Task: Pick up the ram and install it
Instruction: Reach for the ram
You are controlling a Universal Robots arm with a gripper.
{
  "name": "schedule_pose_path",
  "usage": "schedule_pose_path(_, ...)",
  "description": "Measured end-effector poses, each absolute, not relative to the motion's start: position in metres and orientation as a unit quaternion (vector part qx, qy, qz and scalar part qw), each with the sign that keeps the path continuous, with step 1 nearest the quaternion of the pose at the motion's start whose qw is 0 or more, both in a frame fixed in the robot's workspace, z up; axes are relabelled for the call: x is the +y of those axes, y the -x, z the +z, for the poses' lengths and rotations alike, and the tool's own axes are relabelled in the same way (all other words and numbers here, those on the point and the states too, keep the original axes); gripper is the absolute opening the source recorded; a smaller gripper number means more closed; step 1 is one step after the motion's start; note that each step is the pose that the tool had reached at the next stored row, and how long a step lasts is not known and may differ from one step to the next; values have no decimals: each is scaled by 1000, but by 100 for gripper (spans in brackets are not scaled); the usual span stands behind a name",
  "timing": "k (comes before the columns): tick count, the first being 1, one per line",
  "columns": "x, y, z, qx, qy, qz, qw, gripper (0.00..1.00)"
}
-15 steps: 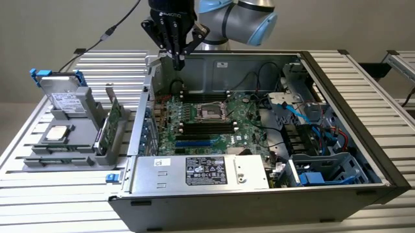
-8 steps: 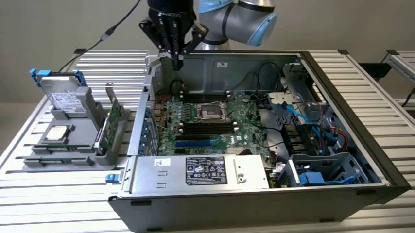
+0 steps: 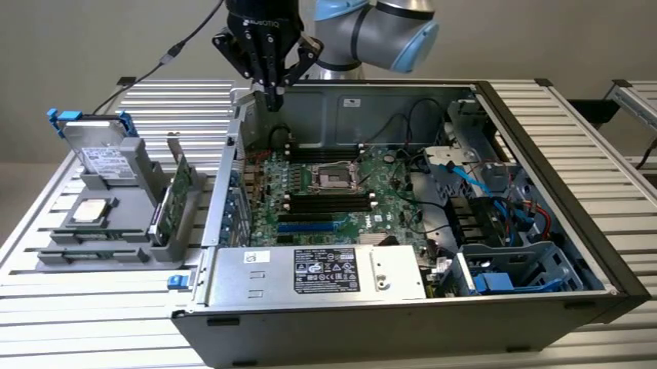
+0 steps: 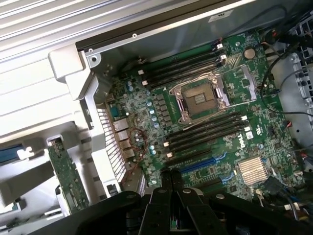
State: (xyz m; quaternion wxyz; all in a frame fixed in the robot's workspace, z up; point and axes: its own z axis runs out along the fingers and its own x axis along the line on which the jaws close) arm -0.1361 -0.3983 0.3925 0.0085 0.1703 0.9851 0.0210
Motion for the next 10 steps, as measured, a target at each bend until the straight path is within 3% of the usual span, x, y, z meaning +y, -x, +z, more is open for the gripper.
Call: schedule_pose_path(10, -398, 150, 392, 990, -140, 21, 8, 10)
